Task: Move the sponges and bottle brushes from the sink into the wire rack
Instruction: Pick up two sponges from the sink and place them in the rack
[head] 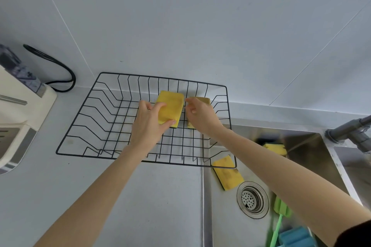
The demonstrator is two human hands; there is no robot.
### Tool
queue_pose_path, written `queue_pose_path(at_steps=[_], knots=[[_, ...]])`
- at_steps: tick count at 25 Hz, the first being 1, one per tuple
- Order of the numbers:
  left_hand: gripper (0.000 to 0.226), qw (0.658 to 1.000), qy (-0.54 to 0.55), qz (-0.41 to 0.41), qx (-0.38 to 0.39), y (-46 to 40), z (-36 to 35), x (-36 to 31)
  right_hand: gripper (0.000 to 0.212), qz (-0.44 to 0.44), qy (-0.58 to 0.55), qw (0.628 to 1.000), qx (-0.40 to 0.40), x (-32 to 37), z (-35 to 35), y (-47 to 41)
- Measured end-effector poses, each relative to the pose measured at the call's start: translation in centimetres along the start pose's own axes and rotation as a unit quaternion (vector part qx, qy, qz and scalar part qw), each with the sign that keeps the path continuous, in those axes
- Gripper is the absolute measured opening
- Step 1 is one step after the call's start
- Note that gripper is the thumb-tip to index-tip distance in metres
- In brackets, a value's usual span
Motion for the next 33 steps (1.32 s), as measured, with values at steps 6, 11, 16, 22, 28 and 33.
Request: queue_pose_path(at_steps=[6,11,16,22,28,33], knots=[[0.057,0.999,-0.029,-0.012,0.029,-2.5,-1.5,-0.9,0.043,-0.026,-0.048,0.998,0.027,-0.5,-0.4,-1.8],[0.052,0.997,-0.055,-0.025,0.057,-3.0,-3.4,-0.6,0.041,-0.002,0.045,0.999,0.030,-1.5,-1.2,-2.3],[0.048,0.995,-0.044,-0.016,0.085,-3.2,-4.6,-0.6,0.042,0.006,0.134,0.990,0.035,-1.8,-2.1,-2.1],[0.075,0.990,-0.049,-0.024,0.126,-3.7,-5.5,-1.2,0.068,0.001,0.234,0.972,0.029,-2.4,-1.9,-0.8],[0.068,0.982,-0.091,-0.065,0.155,-4.6,-6.5,-1.7,0.073,-0.020,0.276,0.959,0.056,-2.9,-2.2,-1.4],[0.069,0.976,-0.123,-0.064,0.170,-4.6,-6.6,-1.8,0.072,-0.019,0.286,0.956,0.053,-3.1,-2.4,-1.5]])
Point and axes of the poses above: each hand's wrist, its own y-axis away from the middle knuckle, its own z-axis out of the back of the hand, x = y × z, the point moved 6 cm from there along -y, towards the middle knuckle, and after that the axes turned 10 degrees about x, right-handed, at the moved point
